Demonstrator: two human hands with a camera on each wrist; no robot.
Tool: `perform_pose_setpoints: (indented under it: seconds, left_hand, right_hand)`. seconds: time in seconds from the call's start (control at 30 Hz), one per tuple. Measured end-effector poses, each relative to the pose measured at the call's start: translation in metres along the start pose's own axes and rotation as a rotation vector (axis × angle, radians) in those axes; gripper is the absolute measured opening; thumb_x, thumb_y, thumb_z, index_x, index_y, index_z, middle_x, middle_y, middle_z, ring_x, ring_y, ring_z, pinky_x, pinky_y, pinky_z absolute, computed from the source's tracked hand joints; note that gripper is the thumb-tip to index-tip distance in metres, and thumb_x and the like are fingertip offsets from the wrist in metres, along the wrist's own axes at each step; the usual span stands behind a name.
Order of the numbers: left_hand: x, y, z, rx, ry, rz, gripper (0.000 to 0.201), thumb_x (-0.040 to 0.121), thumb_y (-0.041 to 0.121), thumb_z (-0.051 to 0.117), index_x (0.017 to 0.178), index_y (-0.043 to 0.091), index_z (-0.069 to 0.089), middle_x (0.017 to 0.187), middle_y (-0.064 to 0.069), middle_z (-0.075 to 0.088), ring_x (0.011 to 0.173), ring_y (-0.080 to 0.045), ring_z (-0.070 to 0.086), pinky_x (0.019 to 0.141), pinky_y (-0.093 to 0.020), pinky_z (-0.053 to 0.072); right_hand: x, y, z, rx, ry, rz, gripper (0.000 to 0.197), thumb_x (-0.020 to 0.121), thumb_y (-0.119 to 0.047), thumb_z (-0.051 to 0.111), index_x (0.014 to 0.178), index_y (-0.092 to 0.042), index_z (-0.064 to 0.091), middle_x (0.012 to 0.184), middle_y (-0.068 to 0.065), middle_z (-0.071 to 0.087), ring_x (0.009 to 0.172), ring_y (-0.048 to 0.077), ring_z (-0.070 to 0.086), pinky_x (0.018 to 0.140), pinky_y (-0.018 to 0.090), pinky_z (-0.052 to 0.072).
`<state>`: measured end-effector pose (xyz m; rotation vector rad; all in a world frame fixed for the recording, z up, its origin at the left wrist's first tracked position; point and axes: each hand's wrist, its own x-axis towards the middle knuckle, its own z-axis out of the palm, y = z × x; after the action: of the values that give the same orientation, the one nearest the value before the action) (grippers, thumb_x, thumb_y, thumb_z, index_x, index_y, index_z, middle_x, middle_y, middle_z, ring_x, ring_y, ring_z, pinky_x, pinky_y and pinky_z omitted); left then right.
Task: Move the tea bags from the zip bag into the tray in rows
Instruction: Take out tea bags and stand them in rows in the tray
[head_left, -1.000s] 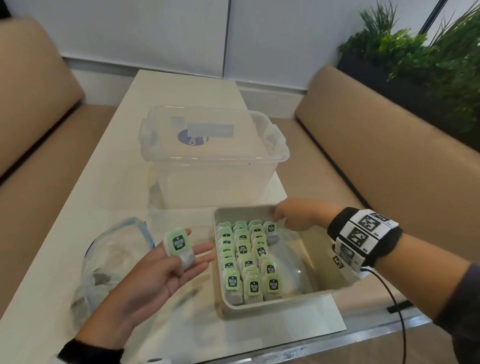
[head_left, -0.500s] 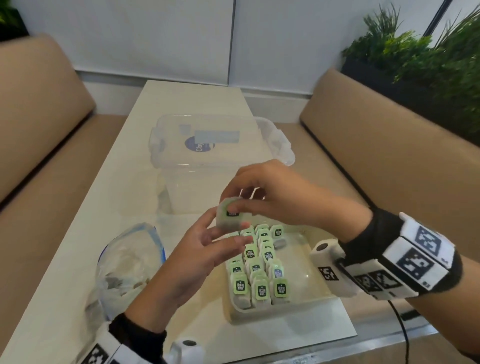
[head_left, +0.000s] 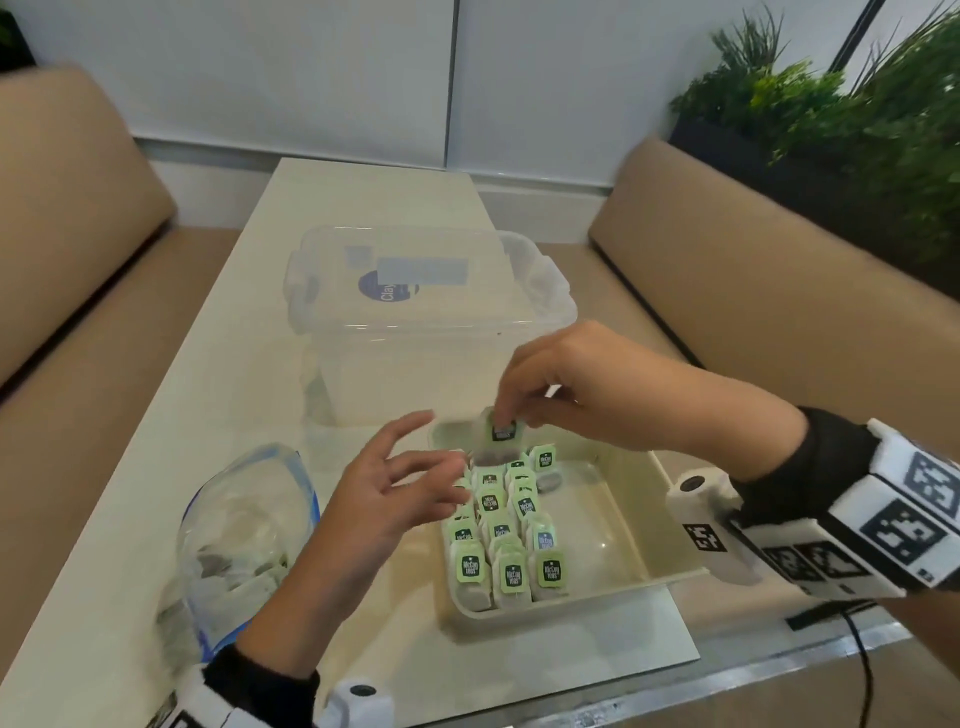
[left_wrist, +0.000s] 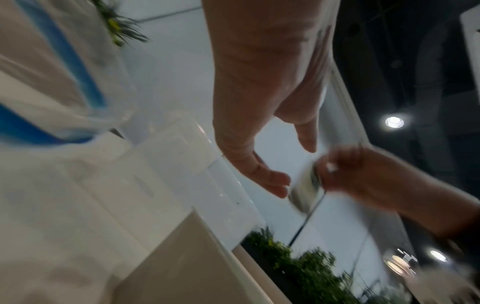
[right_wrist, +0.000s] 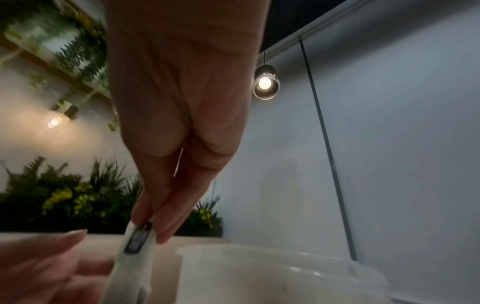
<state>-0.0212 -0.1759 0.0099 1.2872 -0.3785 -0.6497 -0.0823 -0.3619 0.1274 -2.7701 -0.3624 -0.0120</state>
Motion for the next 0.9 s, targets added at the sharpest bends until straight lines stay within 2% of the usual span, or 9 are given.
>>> perform_pose_setpoints:
  seconds: [0.07,0.1,0.2,0.3,0.43,0.53,0.67,0.77,0.9]
  left_hand:
    - [0.000,-0.003,-0.014,-0.049,0.092,-0.013,0.056,0.065,0.027,0.081,0.116,0.024,0.059,0.095,-0.007,0.074,0.076,-0.022,0.071,0.063,-0.022,0.055]
    - [-0.001,-0.004,-0.021,-0.079,0.130,-0.018,0.048,0.068,0.021,0.079,0.113,0.020,0.061,0.093,-0.008,0.074,0.073,-0.021,0.070,0.062,-0.021,0.055]
    - [-0.003,-0.008,-0.036,-0.125,0.172,-0.024,0.019,0.085,0.009,0.061,0.104,0.013,0.064,0.088,-0.009,0.070,0.066,-0.018,0.068,0.058,-0.019,0.054]
    - [-0.004,-0.011,-0.044,-0.128,0.186,-0.032,0.018,0.091,0.004,0.051,0.101,0.011,0.064,0.085,-0.007,0.068,0.064,-0.018,0.066,0.058,-0.019,0.054]
    - [-0.006,-0.014,-0.049,-0.107,0.195,-0.036,0.018,0.091,0.005,0.051,0.101,0.011,0.064,0.083,-0.005,0.067,0.065,-0.018,0.065,0.058,-0.020,0.054]
    - [-0.008,-0.014,-0.053,-0.108,0.211,-0.033,0.018,0.091,0.005,0.050,0.101,0.011,0.065,0.083,-0.004,0.067,0.064,-0.018,0.065,0.057,-0.020,0.054]
    - [-0.011,-0.013,-0.061,-0.113,0.256,-0.030,0.019,0.092,0.004,0.049,0.099,0.011,0.065,0.081,-0.002,0.067,0.062,-0.016,0.065,0.055,-0.019,0.053]
    - [-0.011,-0.012,-0.063,-0.125,0.275,-0.024,0.020,0.092,0.003,0.048,0.098,0.011,0.064,0.079,-0.002,0.066,0.061,-0.016,0.064,0.055,-0.019,0.053]
    - [-0.013,-0.009,-0.060,-0.141,0.274,-0.011,0.020,0.093,0.003,0.047,0.100,0.011,0.064,0.077,-0.001,0.066,0.061,-0.015,0.064,0.055,-0.018,0.053]
  right_hand:
    - [-0.011,0.022,0.007,-0.063,-0.136,0.102,0.027,0.085,-0.002,0.056,0.092,-0.021,0.074,0.093,-0.012,0.066,0.076,0.000,0.057,0.071,0.002,0.038]
    - [-0.017,0.035,0.013,-0.112,-0.216,0.164,0.030,0.087,-0.003,0.052,0.095,-0.022,0.074,0.099,-0.011,0.067,0.081,0.002,0.058,0.075,0.005,0.040]
    - [-0.028,0.071,0.035,-0.275,-0.505,0.300,0.039,0.089,-0.004,0.044,0.109,-0.026,0.070,0.118,-0.007,0.064,0.104,0.014,0.060,0.094,0.029,0.044]
    - [-0.029,0.096,0.056,-0.316,-0.686,0.378,0.045,0.089,0.000,0.040,0.119,-0.024,0.065,0.126,-0.004,0.060,0.114,0.017,0.055,0.102,0.031,0.040]
    - [-0.016,0.120,0.077,-0.340,-0.711,0.408,0.053,0.084,0.002,0.039,0.119,-0.028,0.064,0.125,-0.005,0.061,0.110,0.020,0.058,0.099,0.036,0.045]
    - [-0.004,0.128,0.084,-0.298,-0.673,0.422,0.056,0.081,0.004,0.038,0.120,-0.029,0.063,0.123,-0.003,0.062,0.105,0.019,0.060,0.095,0.036,0.048]
    - [0.004,0.132,0.087,-0.257,-0.614,0.442,0.056,0.081,0.006,0.036,0.121,-0.023,0.063,0.125,0.002,0.061,0.109,0.020,0.058,0.098,0.034,0.046]
    - [0.006,0.133,0.089,-0.272,-0.624,0.469,0.055,0.082,0.006,0.037,0.125,-0.019,0.060,0.128,0.003,0.059,0.115,0.020,0.055,0.099,0.031,0.044]
    - [0.005,0.126,0.086,-0.285,-0.639,0.467,0.054,0.082,0.003,0.038,0.126,-0.019,0.059,0.130,0.001,0.058,0.117,0.020,0.054,0.099,0.031,0.044]
